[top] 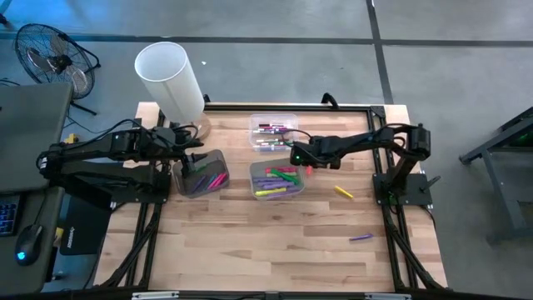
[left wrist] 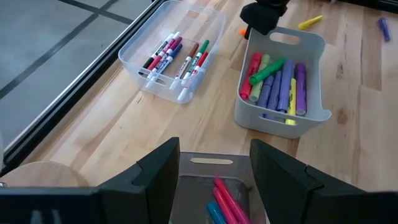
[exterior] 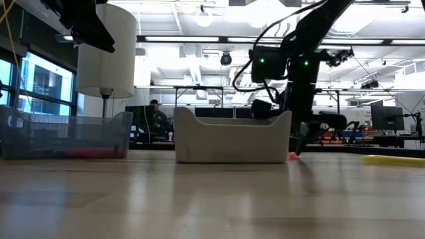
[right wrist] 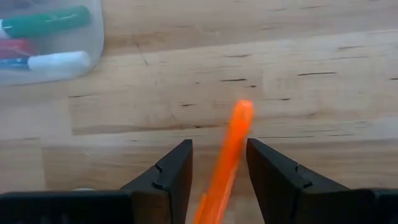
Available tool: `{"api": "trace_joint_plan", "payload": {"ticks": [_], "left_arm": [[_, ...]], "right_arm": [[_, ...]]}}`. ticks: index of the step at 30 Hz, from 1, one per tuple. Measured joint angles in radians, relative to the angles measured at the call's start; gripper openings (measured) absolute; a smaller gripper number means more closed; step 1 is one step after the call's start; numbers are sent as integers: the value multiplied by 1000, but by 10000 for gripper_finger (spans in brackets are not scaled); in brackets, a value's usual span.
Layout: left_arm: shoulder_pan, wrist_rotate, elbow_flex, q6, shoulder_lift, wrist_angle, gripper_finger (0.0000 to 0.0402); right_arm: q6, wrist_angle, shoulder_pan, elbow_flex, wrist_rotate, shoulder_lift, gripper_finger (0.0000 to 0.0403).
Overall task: Pick & Place Markers
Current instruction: Put the orange pen into the black bin
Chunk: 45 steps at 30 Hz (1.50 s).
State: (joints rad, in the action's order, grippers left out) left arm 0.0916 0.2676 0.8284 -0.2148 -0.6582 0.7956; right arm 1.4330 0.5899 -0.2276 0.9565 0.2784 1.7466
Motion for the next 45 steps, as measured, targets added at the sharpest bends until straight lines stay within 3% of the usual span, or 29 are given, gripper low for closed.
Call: {"api": "trace_joint_plan", "payload": {"ticks": [9, 15, 25, 45], "left_arm": [[0, -25, 0, 0, 0, 7, 192], [0, -26, 0, 0, 0, 39, 192], [0, -25, 0, 0, 0, 37, 192], [0, -25, 0, 0, 0, 15, 192]], "right_arm": [[0, -11, 21, 0, -3, -1, 140], [-45, -55, 34, 0, 14, -67, 140], [-68, 85, 34, 1, 52, -202, 140], [-47, 18, -4, -15, -23, -30, 140]]}}
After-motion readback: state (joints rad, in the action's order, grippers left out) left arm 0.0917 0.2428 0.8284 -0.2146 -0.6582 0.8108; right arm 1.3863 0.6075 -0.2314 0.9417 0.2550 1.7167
